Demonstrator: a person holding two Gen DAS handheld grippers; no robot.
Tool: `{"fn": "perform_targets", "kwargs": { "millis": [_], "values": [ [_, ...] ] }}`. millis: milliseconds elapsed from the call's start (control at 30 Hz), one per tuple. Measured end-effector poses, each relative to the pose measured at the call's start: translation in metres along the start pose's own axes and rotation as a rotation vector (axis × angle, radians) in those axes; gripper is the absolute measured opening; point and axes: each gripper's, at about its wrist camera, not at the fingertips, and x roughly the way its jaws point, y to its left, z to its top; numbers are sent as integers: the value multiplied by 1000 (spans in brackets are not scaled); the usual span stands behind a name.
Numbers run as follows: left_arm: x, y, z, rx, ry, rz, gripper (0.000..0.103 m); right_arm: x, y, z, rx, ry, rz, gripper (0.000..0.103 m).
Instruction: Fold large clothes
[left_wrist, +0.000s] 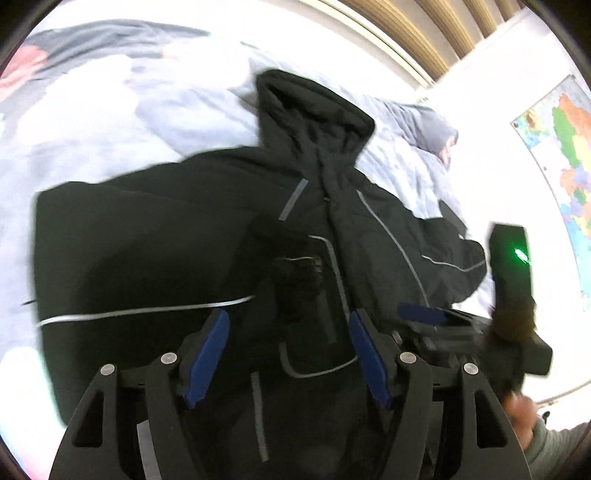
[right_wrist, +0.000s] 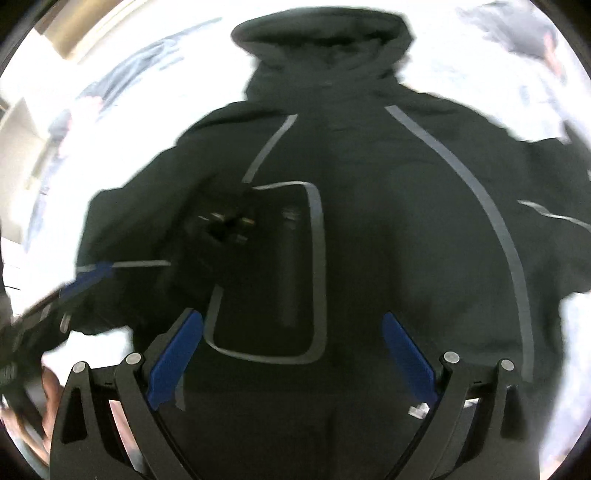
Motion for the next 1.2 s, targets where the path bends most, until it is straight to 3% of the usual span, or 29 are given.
{"fn": "perform_targets", "kwargs": {
  "millis": [133, 233, 333, 367, 400, 433, 500, 600, 667, 800, 900, 1000, 1133, 1200],
  "values": [
    [-12, 18, -4, -24, 3, 71, 69, 32, 11, 24, 30, 11, 100, 98],
    [-12, 31, -6, -46, 13, 100, 69, 55, 17, 39, 54, 34, 152, 88],
    [-6, 37, -3, -66, 16, 119, 69, 82, 18, 49, 94, 96, 212, 68],
    [-5, 36, -2, -65, 11, 124, 69, 89, 18, 49, 115, 118, 244, 56],
    [-7, 35, 1, -61, 0, 133, 69, 90, 18, 49, 130, 121, 281, 44],
    [-7, 33, 3, -56, -9, 139, 69, 86, 19, 49, 131, 105, 295, 43],
    [-9, 30, 9, -46, -24, 145, 69, 68, 27, 48, 75, 54, 278, 32],
    [-12, 22, 21, -21, -46, 138, 69, 23, 25, 47, 27, -36, 266, 29],
    [-11, 14, 30, 2, -63, 130, 69, -9, 17, 48, -2, -103, 232, 28],
    [5, -1, 43, 35, -63, 100, 69, -78, -27, 48, -41, -256, 48, 28],
    [34, -13, 48, 60, -31, 86, 69, -105, -71, 46, -6, -308, -102, 28],
    [75, -18, 49, 65, 27, 116, 69, -101, -125, 42, 90, -275, -226, 28],
    [137, -5, 43, 34, 137, 217, 69, -49, -175, 32, 169, -152, -260, 28],
    [154, -2, 41, 41, 150, 248, 69, -12, -194, 25, 189, -76, -276, 28]
  ]
}}
